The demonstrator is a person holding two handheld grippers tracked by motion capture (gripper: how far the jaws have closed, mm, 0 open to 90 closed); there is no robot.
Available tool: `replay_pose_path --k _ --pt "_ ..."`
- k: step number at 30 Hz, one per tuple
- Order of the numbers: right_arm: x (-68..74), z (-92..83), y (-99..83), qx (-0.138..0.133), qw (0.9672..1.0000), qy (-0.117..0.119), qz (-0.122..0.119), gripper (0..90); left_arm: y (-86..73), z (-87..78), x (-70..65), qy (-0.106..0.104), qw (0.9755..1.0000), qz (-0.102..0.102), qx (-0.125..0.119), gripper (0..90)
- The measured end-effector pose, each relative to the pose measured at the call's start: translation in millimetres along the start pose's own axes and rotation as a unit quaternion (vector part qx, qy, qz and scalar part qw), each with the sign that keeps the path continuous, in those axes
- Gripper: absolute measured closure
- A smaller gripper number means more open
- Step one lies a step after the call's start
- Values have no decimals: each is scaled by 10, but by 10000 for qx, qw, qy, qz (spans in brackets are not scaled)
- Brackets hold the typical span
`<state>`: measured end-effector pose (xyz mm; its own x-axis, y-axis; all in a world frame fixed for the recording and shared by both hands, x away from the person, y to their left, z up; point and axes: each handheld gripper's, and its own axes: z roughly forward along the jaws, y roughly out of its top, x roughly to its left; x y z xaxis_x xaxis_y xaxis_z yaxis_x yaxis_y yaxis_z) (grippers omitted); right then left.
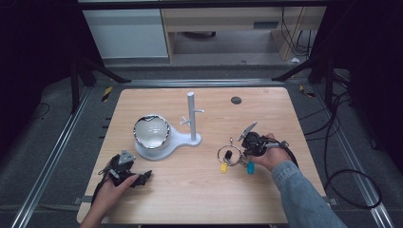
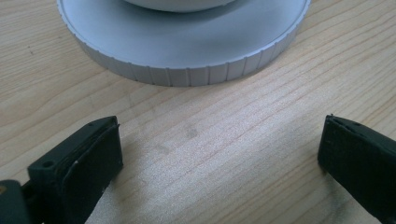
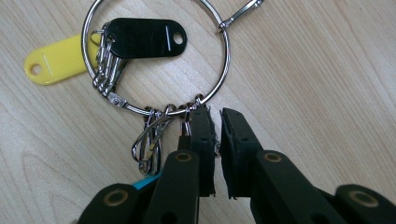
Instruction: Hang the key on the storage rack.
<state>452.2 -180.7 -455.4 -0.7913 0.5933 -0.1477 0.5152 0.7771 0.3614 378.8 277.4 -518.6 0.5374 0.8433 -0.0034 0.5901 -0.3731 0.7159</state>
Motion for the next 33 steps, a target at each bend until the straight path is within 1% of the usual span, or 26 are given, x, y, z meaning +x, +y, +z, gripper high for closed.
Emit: replay_pose_path --k 3,4,6,9,11,13,14,19,22,24,28,32,33 --pt "1 16 1 8 10000 15 -45 819 0 0 0 -1 10000 -1 1 0" --pt "3 26 1 43 10000 8 -18 823 0 0 0 -3 10000 -1 1 0" --pt "-12 37 1 13 10000 28 -42 821 0 0 0 -2 10000 -1 -2 0" --pt "-27 67 -3 82 9999 70 -27 817 -1 0 0 -3 10000 0 -2 0" --pt "-33 103 -17 170 9998 78 -81 814 -1 0 -1 -4 10000 -1 -3 0" --pt "-40 123 -29 169 9998 92 -90 818 -1 0 -1 -4 10000 0 -3 0" --pt "-41 121 -31 172 9998 105 -17 824 -1 0 0 -6 10000 3 0 0" --pt "-64 117 -39 170 9997 156 -9 879 -1 0 -1 -6 10000 2 -1 0" --pt "-68 114 -40 188 9996 183 51 884 -1 0 0 -6 10000 4 1 0" --pt "-76 115 -41 176 9996 200 48 885 -1 0 0 -6 10000 4 0 0" --pt "-92 105 -42 172 9992 312 180 887 -1 0 0 -6 10000 3 -2 0" --pt "-93 62 -35 146 9990 372 218 887 -1 0 0 -6 10000 3 0 0" --pt "-91 15 -20 120 9989 408 221 887 -1 0 -1 -4 10000 -2 -3 0"
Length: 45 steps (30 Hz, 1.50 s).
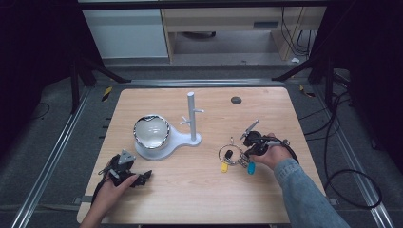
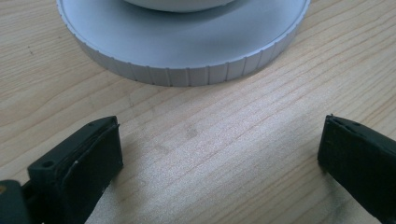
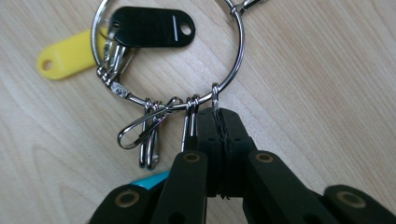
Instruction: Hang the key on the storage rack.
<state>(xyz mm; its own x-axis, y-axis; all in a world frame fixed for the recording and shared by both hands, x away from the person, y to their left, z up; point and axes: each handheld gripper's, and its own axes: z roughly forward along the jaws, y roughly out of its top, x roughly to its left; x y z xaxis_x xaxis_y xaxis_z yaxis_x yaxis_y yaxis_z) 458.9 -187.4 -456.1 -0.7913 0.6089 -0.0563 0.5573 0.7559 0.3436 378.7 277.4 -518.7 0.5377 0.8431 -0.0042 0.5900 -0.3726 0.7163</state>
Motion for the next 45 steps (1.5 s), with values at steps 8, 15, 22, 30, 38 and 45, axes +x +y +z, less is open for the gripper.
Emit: replay_pose_path --k 8,15,22,30,38,45 --pt "18 -281 141 -161 9998 70 16 888 -1 0 0 -3 10000 1 -1 0" --pt "23 -512 327 -199 9998 9 -29 888 -3 1 0 -4 10000 2 -17 0" --pt "-17 -696 482 -254 9996 -109 -47 888 -5 1 1 -10 10000 5 -28 0" --pt "-23 -856 575 -364 9990 -247 -33 889 -6 0 1 -12 10000 6 -30 0" --pt "-10 -1007 652 -528 9980 -348 -74 888 -7 2 -2 -8 10000 -9 -45 0" --pt "-2 -1127 768 -657 9968 -428 -155 888 -7 2 0 -11 10000 0 -43 0"
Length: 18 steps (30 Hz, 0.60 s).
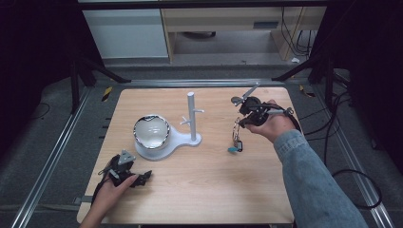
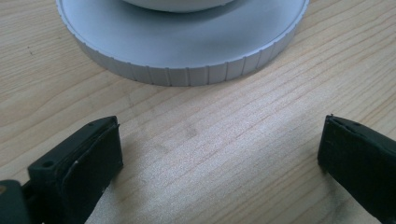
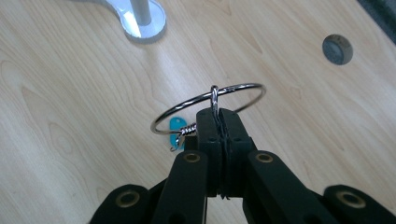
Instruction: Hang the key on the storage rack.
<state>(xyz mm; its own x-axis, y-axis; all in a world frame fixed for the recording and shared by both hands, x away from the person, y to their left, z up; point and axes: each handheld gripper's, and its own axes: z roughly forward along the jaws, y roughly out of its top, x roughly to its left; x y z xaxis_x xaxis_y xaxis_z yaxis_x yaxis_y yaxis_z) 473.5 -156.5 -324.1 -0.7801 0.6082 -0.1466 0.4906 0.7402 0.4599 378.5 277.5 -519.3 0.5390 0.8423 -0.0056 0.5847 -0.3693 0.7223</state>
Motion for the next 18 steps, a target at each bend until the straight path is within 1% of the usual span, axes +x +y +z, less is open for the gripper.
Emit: replay_pose_path --k 4,10,15,18 --pt "-13 -55 81 -103 9999 -18 15 888 0 0 0 0 10000 0 0 0" --pt "-7 -117 220 -204 9997 -38 -94 888 0 0 0 0 10000 0 -1 0" --pt "3 -151 324 -231 9996 -59 -158 888 0 0 0 0 10000 -1 1 0" --pt "5 -164 369 -257 9995 -51 -148 888 0 0 0 0 10000 1 1 0"
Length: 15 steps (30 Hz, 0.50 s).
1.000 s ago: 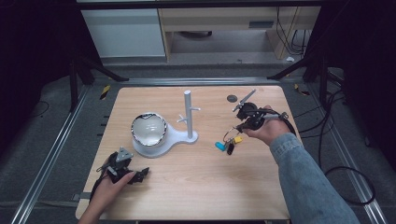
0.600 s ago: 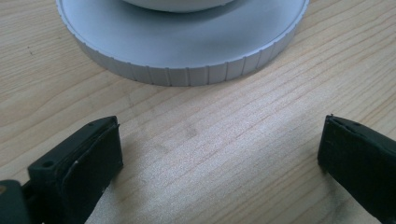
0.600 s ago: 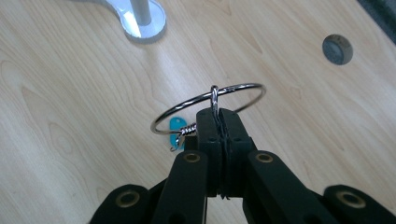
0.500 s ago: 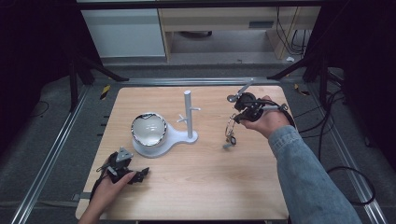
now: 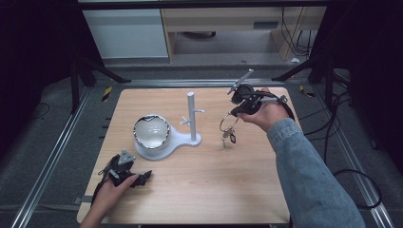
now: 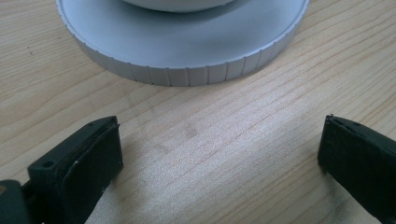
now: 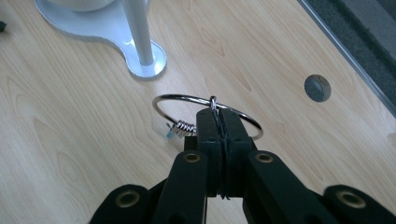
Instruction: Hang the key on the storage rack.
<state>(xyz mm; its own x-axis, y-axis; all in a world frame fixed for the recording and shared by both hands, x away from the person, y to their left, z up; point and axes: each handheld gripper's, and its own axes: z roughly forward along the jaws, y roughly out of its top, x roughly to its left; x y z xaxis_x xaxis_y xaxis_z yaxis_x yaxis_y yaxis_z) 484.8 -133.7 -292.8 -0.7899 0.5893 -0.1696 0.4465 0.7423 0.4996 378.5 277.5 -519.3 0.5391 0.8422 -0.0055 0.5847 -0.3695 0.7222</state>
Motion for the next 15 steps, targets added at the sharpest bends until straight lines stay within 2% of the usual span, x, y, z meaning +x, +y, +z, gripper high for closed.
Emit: replay_pose_path --k 15 --pt "15 -17 111 32 9999 -17 -100 889 0 0 0 1 10000 1 3 0"
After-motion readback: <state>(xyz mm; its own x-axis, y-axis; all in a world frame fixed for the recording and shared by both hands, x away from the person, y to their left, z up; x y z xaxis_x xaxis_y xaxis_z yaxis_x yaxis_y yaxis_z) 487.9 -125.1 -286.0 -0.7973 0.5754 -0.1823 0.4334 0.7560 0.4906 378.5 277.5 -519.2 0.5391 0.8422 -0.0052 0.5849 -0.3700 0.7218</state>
